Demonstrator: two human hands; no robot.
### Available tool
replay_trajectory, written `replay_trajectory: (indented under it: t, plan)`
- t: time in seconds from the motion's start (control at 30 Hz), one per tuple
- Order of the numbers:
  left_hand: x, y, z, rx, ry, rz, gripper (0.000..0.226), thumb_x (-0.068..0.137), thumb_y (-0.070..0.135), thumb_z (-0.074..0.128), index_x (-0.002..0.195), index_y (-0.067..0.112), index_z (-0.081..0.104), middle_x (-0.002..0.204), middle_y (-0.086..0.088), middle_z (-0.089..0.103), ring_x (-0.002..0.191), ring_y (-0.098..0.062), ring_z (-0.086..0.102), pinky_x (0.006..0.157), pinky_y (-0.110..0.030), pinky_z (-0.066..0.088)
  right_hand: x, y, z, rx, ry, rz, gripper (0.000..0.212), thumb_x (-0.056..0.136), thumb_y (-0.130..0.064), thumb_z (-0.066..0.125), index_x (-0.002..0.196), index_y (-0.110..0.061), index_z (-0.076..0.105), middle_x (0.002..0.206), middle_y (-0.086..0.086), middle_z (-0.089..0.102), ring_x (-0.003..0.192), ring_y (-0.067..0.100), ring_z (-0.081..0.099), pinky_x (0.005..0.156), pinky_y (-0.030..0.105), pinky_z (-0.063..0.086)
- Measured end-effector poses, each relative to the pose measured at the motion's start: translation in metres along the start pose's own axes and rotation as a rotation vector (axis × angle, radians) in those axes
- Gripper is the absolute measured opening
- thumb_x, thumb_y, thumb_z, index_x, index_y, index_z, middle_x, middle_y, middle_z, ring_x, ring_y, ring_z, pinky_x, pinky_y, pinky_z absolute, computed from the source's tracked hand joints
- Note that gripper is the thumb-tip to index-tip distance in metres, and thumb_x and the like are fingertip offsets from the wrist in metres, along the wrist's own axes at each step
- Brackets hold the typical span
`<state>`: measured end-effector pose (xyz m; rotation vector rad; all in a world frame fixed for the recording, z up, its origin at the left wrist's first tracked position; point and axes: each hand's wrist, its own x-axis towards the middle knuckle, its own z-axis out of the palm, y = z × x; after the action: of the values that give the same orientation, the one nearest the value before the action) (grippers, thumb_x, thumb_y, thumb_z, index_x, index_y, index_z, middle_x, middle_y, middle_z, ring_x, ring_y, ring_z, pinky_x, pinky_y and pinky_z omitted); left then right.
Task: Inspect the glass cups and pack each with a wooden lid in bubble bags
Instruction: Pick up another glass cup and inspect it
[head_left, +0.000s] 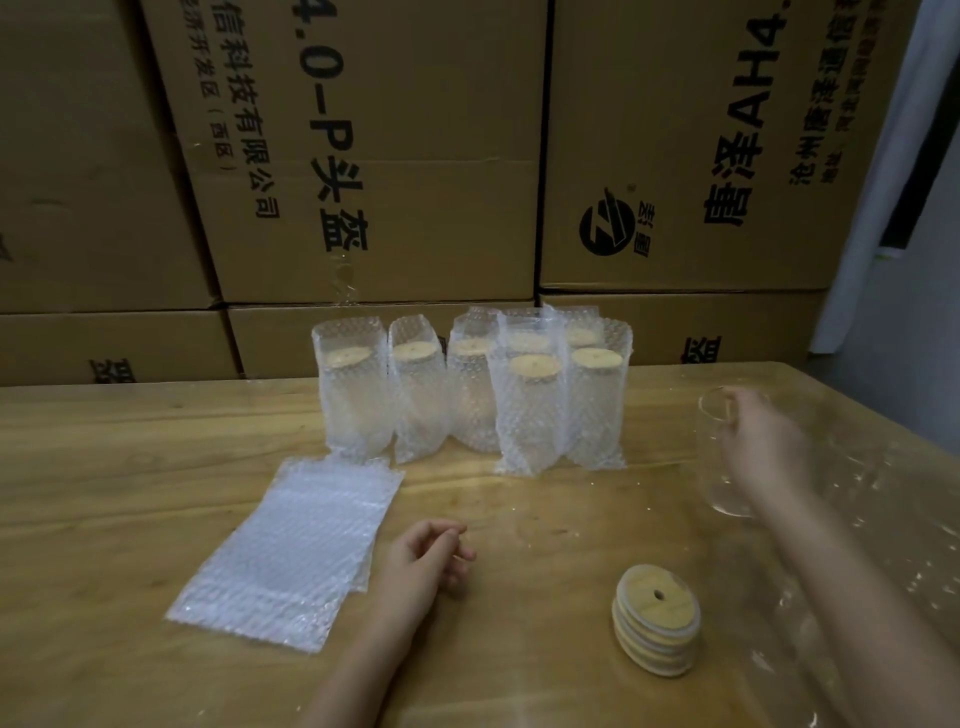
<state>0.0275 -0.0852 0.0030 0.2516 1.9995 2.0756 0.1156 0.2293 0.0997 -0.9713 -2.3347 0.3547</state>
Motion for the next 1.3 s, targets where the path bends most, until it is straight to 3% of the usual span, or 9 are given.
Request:
replay_trajectory:
  t: [0.2, 0.33, 0.5, 0.6, 0.7, 0.8, 0.9, 1.07, 1.3]
  plan:
    - [0.011, 0.011, 0.011, -0.083, -0.072, -0.145, 0.018, 0.094, 0.024, 0.056, 0.098, 0.011, 0.068, 0.090, -0.007, 0.075, 0.069, -0.014, 0.071, 0.055, -0.025, 0.054, -0.041, -0.051, -0.013, 0.853, -0.239, -0.192, 0.043, 0.084, -0.001, 0.065, 0.118, -0.026, 0.059, 0.086, -0.004, 0.060, 0.067, 0.007, 0.061, 0.061, 0.026, 0.056]
    - [0.008, 0.014, 0.018, -0.517, -0.250, -0.389, 0.059, 0.084, 0.060, 0.048, 0.116, 0.011, 0.058, 0.109, -0.015, 0.071, 0.096, -0.037, 0.069, 0.061, -0.043, 0.058, -0.073, -0.085, 0.002, 1.168, -0.430, -0.295, 0.045, 0.081, 0.006, 0.067, 0.107, -0.030, 0.063, 0.081, -0.005, 0.063, 0.073, 0.010, 0.060, 0.069, 0.026, 0.056]
    - [0.005, 0.021, 0.012, -0.887, -0.229, -0.430, 0.070, 0.074, 0.061, 0.059, 0.120, 0.008, 0.051, 0.103, -0.020, 0.072, 0.088, -0.042, 0.070, 0.052, -0.039, 0.060, -0.084, -0.091, 0.015, 0.996, -0.474, -0.444, 0.039, 0.082, -0.001, 0.070, 0.101, -0.035, 0.067, 0.092, -0.009, 0.063, 0.091, 0.012, 0.060, 0.084, 0.024, 0.052]
    - [0.007, 0.023, 0.019, -0.887, -0.082, -0.252, 0.059, 0.069, 0.053, 0.063, 0.108, 0.009, 0.055, 0.094, -0.017, 0.073, 0.077, -0.038, 0.071, 0.055, -0.034, 0.059, -0.088, -0.096, 0.020, 0.913, -0.400, -0.469, 0.033, 0.086, -0.001, 0.065, 0.103, -0.029, 0.065, 0.116, -0.005, 0.056, 0.113, 0.006, 0.054, 0.100, 0.023, 0.045]
    - [0.007, 0.023, 0.027, -0.785, 0.028, 0.003, 0.048, 0.071, 0.053, 0.062, 0.103, 0.017, 0.058, 0.103, -0.012, 0.063, 0.084, -0.032, 0.072, 0.058, -0.032, 0.057, -0.097, -0.104, 0.025, 0.855, -0.444, -0.375, 0.044, 0.090, -0.012, 0.063, 0.132, -0.017, 0.051, 0.135, -0.008, 0.047, 0.126, 0.008, 0.047, 0.109, 0.028, 0.037]
    - [0.006, 0.023, 0.031, -0.661, 0.120, 0.191, 0.047, 0.078, 0.055, 0.068, 0.111, 0.024, 0.055, 0.108, -0.005, 0.060, 0.089, -0.025, 0.072, 0.065, -0.031, 0.057, -0.105, -0.110, 0.025, 0.830, -0.394, -0.361, 0.057, 0.092, -0.024, 0.060, 0.144, -0.024, 0.036, 0.140, -0.018, 0.039, 0.129, -0.004, 0.036, 0.107, 0.013, 0.028]
    - [0.006, 0.025, 0.028, -0.491, 0.176, 0.261, 0.072, 0.069, 0.061, 0.061, 0.129, 0.026, 0.043, 0.120, -0.001, 0.057, 0.092, -0.018, 0.071, 0.062, -0.029, 0.056, -0.108, -0.113, 0.020, 0.815, -0.322, -0.442, 0.057, 0.094, -0.025, 0.057, 0.146, -0.026, 0.033, 0.146, -0.022, 0.033, 0.132, -0.013, 0.026, 0.102, -0.001, 0.018]
    - [0.006, 0.031, 0.017, -0.267, 0.115, 0.309, 0.051, 0.068, 0.064, 0.055, 0.114, 0.042, 0.050, 0.109, 0.000, 0.066, 0.080, -0.028, 0.072, 0.049, -0.027, 0.050, -0.105, -0.109, 0.016, 0.906, -0.373, -0.456, 0.057, 0.096, -0.037, 0.049, 0.148, -0.032, 0.025, 0.152, -0.026, 0.024, 0.135, -0.017, 0.018, 0.106, 0.003, 0.017]
    - [0.005, 0.041, 0.020, -0.487, 0.087, 0.168, 0.046, 0.076, 0.055, 0.052, 0.109, 0.023, 0.057, 0.099, -0.012, 0.065, 0.065, -0.030, 0.069, 0.041, -0.024, 0.046, -0.101, -0.106, 0.012, 0.953, -0.531, -0.356, 0.093, 0.068, -0.086, 0.036, 0.149, -0.043, 0.018, 0.148, -0.036, 0.018, 0.125, -0.029, 0.019, 0.100, 0.003, 0.021]
